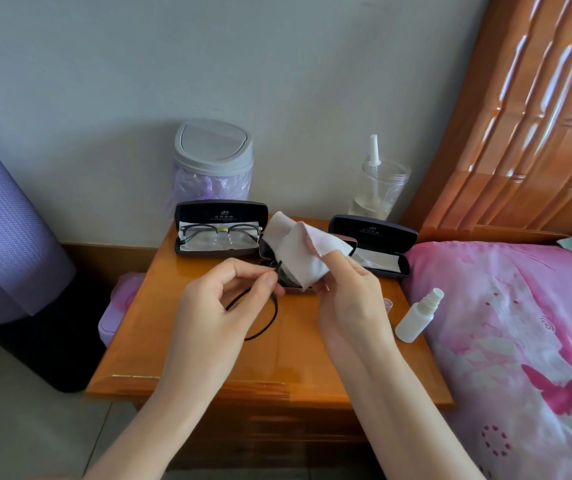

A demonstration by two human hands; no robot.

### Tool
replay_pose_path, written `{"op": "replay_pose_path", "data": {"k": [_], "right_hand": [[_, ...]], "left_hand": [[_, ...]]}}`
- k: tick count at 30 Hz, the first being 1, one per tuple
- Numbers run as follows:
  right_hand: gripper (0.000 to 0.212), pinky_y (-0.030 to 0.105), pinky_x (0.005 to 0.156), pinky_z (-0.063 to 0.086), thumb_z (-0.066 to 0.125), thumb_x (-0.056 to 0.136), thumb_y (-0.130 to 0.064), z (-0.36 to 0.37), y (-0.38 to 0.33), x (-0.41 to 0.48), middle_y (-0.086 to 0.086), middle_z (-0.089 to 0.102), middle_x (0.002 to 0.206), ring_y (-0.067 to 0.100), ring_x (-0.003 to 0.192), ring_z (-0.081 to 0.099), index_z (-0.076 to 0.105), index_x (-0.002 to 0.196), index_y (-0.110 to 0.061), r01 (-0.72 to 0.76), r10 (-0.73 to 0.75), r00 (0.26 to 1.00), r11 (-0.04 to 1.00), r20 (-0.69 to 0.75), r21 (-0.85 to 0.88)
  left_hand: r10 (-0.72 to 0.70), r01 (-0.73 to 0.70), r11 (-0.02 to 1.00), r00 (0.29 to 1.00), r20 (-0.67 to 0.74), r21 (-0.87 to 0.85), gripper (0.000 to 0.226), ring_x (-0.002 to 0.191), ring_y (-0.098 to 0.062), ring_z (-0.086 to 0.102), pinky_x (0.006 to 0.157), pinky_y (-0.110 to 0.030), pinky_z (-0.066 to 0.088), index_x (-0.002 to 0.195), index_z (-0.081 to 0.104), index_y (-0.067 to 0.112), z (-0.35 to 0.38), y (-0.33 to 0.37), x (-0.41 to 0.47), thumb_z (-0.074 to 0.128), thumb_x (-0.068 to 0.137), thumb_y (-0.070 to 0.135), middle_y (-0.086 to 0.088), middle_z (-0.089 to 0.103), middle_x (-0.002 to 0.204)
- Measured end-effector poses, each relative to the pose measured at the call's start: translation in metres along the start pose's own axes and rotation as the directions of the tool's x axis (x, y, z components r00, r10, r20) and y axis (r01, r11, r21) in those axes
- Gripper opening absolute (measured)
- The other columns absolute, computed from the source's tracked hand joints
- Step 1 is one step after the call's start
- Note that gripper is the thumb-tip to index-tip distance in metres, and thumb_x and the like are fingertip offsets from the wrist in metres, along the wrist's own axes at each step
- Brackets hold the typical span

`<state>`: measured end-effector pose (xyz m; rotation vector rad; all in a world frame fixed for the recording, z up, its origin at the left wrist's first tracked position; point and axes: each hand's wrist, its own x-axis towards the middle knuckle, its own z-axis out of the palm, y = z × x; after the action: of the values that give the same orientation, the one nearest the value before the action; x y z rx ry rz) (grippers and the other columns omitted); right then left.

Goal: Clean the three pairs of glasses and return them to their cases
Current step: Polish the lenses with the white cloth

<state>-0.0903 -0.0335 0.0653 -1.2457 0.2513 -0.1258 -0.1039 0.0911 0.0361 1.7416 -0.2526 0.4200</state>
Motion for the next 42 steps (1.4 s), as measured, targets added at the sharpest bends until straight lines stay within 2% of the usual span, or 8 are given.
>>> {"op": "replay_pose_path", "data": {"k": [5, 9, 15, 19, 26, 29, 34, 42], "right_hand": [[0.027, 0.016, 0.058, 0.044, 0.053, 0.091, -0.009, 0.005, 0.003, -0.004, -0.010, 0.062, 0.059, 0.005, 0.064, 0.054, 0.067, 0.069, -0.015, 0.010, -0.010, 1.000, 1.000, 0.018, -0.013], [0.027, 0.023, 0.077, 0.047, 0.052, 0.088, -0.005, 0.003, 0.008, -0.009, -0.005, 0.068, 0.070, 0.011, 0.078, 0.058, 0.073, 0.075, -0.016, 0.071, -0.056, 0.990, 0.991, 0.129, -0.116], [0.018, 0.008, 0.062, 0.045, 0.056, 0.085, 0.000, -0.008, 0.012, -0.008, 0.015, 0.068, 0.080, 0.010, 0.075, 0.055, 0.074, 0.084, -0.002, 0.149, -0.082, 0.970, 0.944, 0.230, -0.294], [0.017, 0.008, 0.066, 0.048, 0.060, 0.086, -0.002, -0.014, 0.006, -0.007, 0.006, 0.074, 0.082, 0.004, 0.075, 0.062, 0.076, 0.086, -0.009, 0.174, -0.093, 0.960, 0.937, 0.263, -0.302], [0.021, 0.026, 0.074, 0.046, 0.057, 0.085, -0.005, -0.007, 0.002, -0.002, -0.004, 0.068, 0.072, 0.011, 0.078, 0.057, 0.073, 0.076, -0.014, 0.074, -0.041, 0.985, 0.977, 0.166, -0.201], [0.022, 0.024, 0.071, 0.044, 0.057, 0.087, -0.007, -0.004, -0.003, 0.001, -0.014, 0.065, 0.060, 0.010, 0.076, 0.056, 0.070, 0.073, -0.018, 0.081, -0.062, 0.993, 0.978, 0.101, -0.195], [0.017, 0.024, 0.077, 0.046, 0.057, 0.091, -0.013, -0.007, -0.005, 0.000, -0.008, 0.068, 0.076, 0.011, 0.086, 0.058, 0.069, 0.081, -0.020, 0.062, -0.058, 0.998, 0.986, 0.033, -0.153], [0.041, 0.017, 0.069, 0.049, 0.054, 0.093, -0.013, -0.009, 0.008, -0.014, -0.010, 0.064, 0.057, 0.001, 0.062, 0.059, 0.069, 0.056, -0.020, 0.054, -0.054, 0.998, 0.998, -0.018, -0.041]], "left_hand": [[-0.008, 0.008, 1.000, 1.000, -0.006, 0.013, 0.007, 0.085, 0.000, 0.067, 0.076, -0.006, 0.047, 0.084, 0.070, 0.020, -0.001, -0.001, 0.000, 0.063, 0.085, 0.019, 0.015, 0.072, 0.080], [-0.001, 0.001, 1.000, 1.000, -0.018, 0.020, 0.013, 0.085, 0.004, 0.065, 0.072, -0.003, 0.045, 0.086, 0.069, 0.024, -0.002, 0.002, 0.000, 0.060, 0.080, 0.031, 0.019, 0.071, 0.084], [0.006, -0.004, 0.999, 0.998, -0.055, 0.039, 0.025, 0.086, 0.011, 0.063, 0.070, 0.000, 0.044, 0.084, 0.063, 0.037, -0.003, 0.001, -0.001, 0.063, 0.084, 0.012, 0.031, 0.067, 0.086], [0.005, -0.003, 0.999, 1.000, -0.029, 0.045, 0.025, 0.086, 0.011, 0.062, 0.069, 0.000, 0.044, 0.084, 0.063, 0.037, -0.002, 0.002, -0.002, 0.063, 0.084, 0.011, 0.029, 0.067, 0.088], [-0.009, 0.009, 0.999, 1.000, -0.011, 0.033, 0.007, 0.085, 0.007, 0.064, 0.070, -0.001, 0.044, 0.085, 0.065, 0.034, -0.001, 0.005, -0.001, 0.061, 0.080, 0.032, 0.024, 0.069, 0.086], [-0.007, 0.007, 1.000, 1.000, -0.024, 0.029, 0.014, 0.084, 0.005, 0.065, 0.073, -0.003, 0.045, 0.085, 0.068, 0.027, -0.001, 0.003, -0.001, 0.059, 0.079, 0.035, 0.020, 0.070, 0.083], [-0.015, 0.016, 0.999, 0.999, -0.042, 0.037, 0.007, 0.085, 0.002, 0.066, 0.075, -0.005, 0.046, 0.085, 0.070, 0.022, -0.001, 0.000, 0.000, 0.063, 0.086, 0.020, 0.016, 0.071, 0.080], [-0.031, 0.033, 0.999, 0.997, -0.071, 0.028, 0.007, 0.084, 0.003, 0.066, 0.074, -0.005, 0.047, 0.086, 0.070, 0.023, 0.001, -0.001, -0.002, 0.064, 0.085, 0.020, 0.018, 0.071, 0.080]]}}
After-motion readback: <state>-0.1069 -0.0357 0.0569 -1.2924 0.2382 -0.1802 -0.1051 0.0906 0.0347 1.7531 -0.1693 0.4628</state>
